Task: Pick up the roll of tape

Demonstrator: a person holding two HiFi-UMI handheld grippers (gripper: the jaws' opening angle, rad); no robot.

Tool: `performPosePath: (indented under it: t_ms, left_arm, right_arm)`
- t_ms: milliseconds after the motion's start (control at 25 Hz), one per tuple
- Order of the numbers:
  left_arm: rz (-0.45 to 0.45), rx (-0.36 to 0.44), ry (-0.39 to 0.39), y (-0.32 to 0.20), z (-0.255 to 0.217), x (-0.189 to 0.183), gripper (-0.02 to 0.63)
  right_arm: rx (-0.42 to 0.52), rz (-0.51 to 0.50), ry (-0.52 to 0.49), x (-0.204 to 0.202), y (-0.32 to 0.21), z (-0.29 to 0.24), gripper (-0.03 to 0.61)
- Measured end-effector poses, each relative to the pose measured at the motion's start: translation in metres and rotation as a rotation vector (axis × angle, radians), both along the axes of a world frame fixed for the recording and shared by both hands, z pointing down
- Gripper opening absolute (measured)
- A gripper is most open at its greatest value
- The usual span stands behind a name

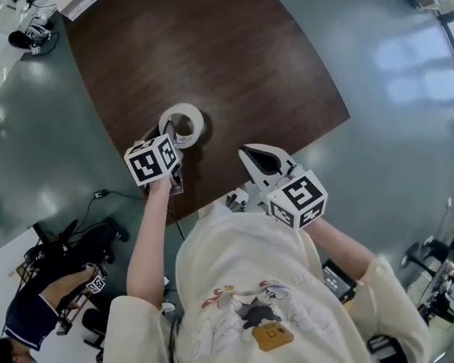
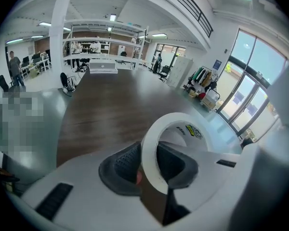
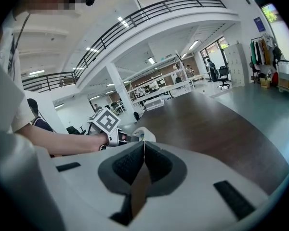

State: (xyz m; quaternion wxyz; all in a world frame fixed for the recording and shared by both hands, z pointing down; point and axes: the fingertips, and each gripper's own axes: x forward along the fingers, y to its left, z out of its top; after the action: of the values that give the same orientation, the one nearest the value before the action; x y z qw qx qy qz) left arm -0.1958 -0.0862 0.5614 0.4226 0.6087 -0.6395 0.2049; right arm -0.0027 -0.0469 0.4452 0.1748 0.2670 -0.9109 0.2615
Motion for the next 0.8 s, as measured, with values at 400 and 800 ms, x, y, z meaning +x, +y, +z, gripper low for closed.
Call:
performPosePath:
  t_ms: [400,800]
  left_arm:
    - [-0.005,0.143,0.026,0.026,-0.067,0.009,0.091]
    - [0.029,0.202,0.049,0.073,-0.098,-0.002,0.091]
  right_arm:
    - [0.066,-0.028,-0.01,-0.003,0.008,-0.021,0.006]
    - [0.095,0.013,0.008,-0.013,0.033,-0.033,0.006]
